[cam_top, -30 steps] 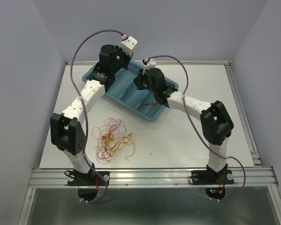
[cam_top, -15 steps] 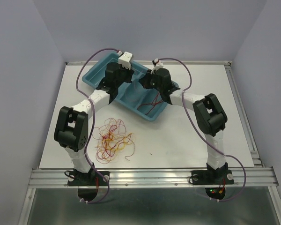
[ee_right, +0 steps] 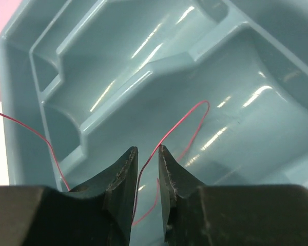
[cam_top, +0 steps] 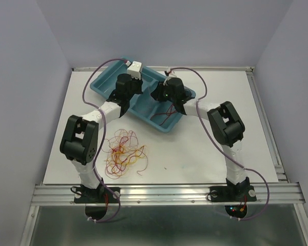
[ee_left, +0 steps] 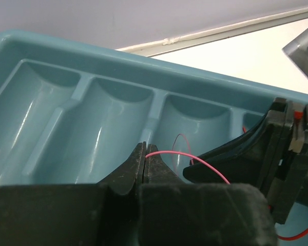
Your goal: Untangle the cables
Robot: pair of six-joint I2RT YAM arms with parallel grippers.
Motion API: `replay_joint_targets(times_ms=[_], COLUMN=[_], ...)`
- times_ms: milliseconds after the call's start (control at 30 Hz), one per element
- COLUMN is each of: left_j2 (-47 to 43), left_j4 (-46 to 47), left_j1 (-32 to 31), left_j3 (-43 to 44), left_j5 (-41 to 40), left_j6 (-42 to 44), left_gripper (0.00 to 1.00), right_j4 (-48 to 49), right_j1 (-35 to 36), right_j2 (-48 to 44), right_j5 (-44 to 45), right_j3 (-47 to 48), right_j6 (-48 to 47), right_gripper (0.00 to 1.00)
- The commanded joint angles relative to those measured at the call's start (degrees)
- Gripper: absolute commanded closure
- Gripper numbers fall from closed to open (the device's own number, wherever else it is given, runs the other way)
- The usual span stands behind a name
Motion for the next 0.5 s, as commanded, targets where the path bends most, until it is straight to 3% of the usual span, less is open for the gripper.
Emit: replay_joint_targets(times_ms=[0, 133, 167, 267, 467], left_j2=[-0.23, 0.91, 1.09, 1.80, 2.41], left_j4=[3.51, 3.77, 3.77, 4.03, 4.03], left_j1=[-0.10, -0.11, -0.11, -0.54, -0.89], left_j3=[-0.69, -1.13, -1.04, -1.04, -1.39], left_j5=[-2.19, -2.19, -2.11, -4.74, -6.24], left_j6=[1.46, 2.42, 2.60, 3.83, 4.89], left_gripper=[1.00, 1.00, 1.00, 1.00, 1.00], right_j4=[-3.87, -8.87, -10.10, -14.33, -18.73], right_j1=[0.28, 0.28, 0.28, 0.28, 0.37], right_j2=[-5.98, -9.84, -11.16, -13.10, -21.79], right_j5=[3.16, 8.26, 8.88, 12.75, 16.97], right_j3=[4.47, 5.69, 6.31, 6.93, 2.02], right_j6=[-0.37, -0.10, -0.10, -0.36, -1.51], right_gripper=[0.71, 0.48, 0.37, 0.19, 0.15])
